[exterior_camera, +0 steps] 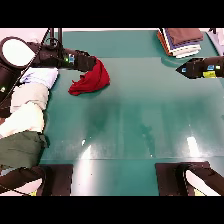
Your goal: Fold the shirts.
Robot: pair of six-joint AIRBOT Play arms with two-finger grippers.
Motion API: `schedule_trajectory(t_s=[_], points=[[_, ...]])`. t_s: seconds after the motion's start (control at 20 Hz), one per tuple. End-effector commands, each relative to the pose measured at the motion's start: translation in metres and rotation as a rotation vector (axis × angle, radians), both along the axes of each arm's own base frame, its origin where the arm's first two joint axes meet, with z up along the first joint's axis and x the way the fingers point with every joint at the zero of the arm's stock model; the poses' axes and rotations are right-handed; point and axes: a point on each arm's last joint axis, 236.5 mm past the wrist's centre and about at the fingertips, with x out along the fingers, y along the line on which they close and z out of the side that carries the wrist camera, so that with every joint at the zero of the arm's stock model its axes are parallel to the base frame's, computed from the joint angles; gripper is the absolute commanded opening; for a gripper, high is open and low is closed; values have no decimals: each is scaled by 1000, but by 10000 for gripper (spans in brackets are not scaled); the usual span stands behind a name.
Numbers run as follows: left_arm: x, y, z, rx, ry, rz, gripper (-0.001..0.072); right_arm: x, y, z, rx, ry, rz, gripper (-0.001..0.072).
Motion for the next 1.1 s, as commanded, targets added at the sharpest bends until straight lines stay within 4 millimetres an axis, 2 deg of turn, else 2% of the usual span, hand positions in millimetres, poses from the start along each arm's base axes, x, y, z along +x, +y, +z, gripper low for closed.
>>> schedule_trajectory(t_s=[0.0,0.35,0.5,0.55,0.6,0.65,0.75,0.85,1.05], points=[[0,0,1,-1,-1,0,26,0,0,0,0,0,0,16],[0,0,1,-1,-2,0,26,0,0,0,0,0,0,16],[14,-1,19,-63,-67,43,26,0,0,0,0,0,-1,16],[22,3,20,-24,-123,44,53,0,0,0,0,0,0,16],[35,11,16,28,-166,72,405,0,0,0,0,0,0,16],[48,21,7,60,-170,121,634,1,1,1,8,-4,0,16],[76,44,-30,142,-120,193,624,4,5,5,13,-27,1,16],[98,56,-76,182,-40,221,624,3,10,6,13,-30,14,16],[117,48,-178,249,132,208,625,1,27,9,18,-47,55,16]])
